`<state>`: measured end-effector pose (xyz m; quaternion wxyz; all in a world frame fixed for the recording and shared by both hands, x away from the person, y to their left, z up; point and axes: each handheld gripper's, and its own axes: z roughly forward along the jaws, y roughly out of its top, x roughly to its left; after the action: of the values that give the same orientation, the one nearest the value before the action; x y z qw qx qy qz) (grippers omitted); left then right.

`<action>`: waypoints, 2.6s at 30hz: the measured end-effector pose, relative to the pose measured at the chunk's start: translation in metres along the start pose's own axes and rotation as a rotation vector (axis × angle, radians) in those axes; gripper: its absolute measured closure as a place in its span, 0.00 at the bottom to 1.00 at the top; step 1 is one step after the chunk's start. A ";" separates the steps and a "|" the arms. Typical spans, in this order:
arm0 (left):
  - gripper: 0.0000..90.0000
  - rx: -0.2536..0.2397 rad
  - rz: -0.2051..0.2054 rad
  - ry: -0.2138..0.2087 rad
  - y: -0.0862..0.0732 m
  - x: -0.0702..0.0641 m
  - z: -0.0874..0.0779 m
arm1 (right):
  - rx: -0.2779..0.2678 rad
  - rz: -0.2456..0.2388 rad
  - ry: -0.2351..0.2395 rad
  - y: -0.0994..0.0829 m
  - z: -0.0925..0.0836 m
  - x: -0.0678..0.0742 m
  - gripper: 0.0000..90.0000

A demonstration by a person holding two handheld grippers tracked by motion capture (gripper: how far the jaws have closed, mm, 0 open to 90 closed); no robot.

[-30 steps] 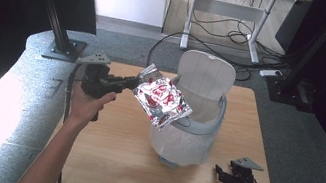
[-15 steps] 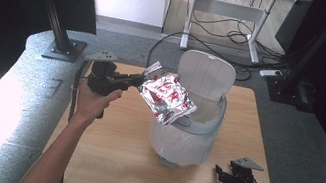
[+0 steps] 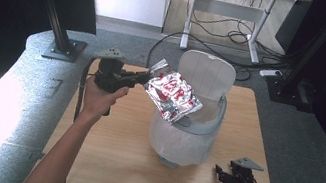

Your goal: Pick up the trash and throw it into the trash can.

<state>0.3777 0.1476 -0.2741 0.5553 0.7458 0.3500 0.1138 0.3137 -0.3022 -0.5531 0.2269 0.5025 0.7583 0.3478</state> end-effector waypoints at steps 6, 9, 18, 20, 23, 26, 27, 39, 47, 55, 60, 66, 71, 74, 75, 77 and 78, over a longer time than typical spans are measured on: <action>0.99 -0.004 -0.001 -0.004 0.005 -0.001 0.004 | 0.001 -0.002 0.000 0.000 0.000 0.000 0.35; 0.99 -0.003 -0.012 -0.008 0.005 0.000 0.008 | 0.001 -0.001 0.000 0.000 0.000 0.000 0.35; 0.99 0.001 -0.018 -0.006 0.006 0.001 0.012 | 0.000 0.000 0.000 0.000 0.000 0.000 0.35; 0.99 0.003 -0.019 -0.005 0.007 0.001 0.014 | 0.000 0.001 -0.001 0.000 0.000 0.000 0.35; 0.99 0.004 -0.021 -0.007 0.009 0.001 0.015 | 0.000 0.002 -0.002 0.000 0.000 0.000 0.35; 0.99 0.002 -0.020 -0.012 0.012 0.000 0.018 | 0.000 0.002 -0.002 0.000 0.000 0.000 0.35; 0.99 0.004 -0.015 -0.010 0.013 -0.002 0.019 | 0.000 0.002 -0.002 0.000 0.000 0.000 0.35; 0.99 0.011 -0.020 -0.018 0.019 -0.009 0.037 | 0.002 0.003 -0.003 0.000 0.000 0.001 0.34; 0.99 0.020 -0.012 -0.011 0.022 -0.011 0.045 | 0.002 0.003 -0.002 0.000 0.000 0.001 0.34; 0.99 0.024 -0.009 -0.006 0.024 -0.012 0.052 | 0.003 0.002 -0.003 0.000 0.000 0.001 0.34; 0.99 0.025 -0.011 -0.004 0.024 -0.013 0.059 | 0.003 0.002 -0.002 0.000 0.000 0.001 0.33; 0.99 0.033 -0.014 0.009 0.023 -0.012 0.070 | 0.003 0.002 -0.001 0.000 0.000 0.001 0.33; 0.99 0.027 -0.018 0.014 0.023 -0.013 0.074 | 0.003 0.001 0.000 0.000 0.000 0.001 0.33; 0.99 0.026 -0.018 0.019 0.023 -0.013 0.076 | 0.003 0.002 0.000 0.000 0.000 0.001 0.33; 0.99 0.025 -0.016 0.024 0.023 -0.014 0.077 | 0.003 0.001 0.000 0.000 0.000 0.001 0.33; 0.99 0.019 -0.013 0.034 0.023 -0.014 0.077 | 0.003 0.001 0.000 0.000 0.000 0.001 0.33; 0.99 0.017 -0.012 0.040 0.023 -0.014 0.078 | 0.003 0.001 0.000 0.000 0.000 0.001 0.33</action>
<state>0.4201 0.0770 -0.2776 0.5425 0.7459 0.3665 0.1223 0.3131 -0.3010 -0.5531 0.2260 0.5031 0.7586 0.3469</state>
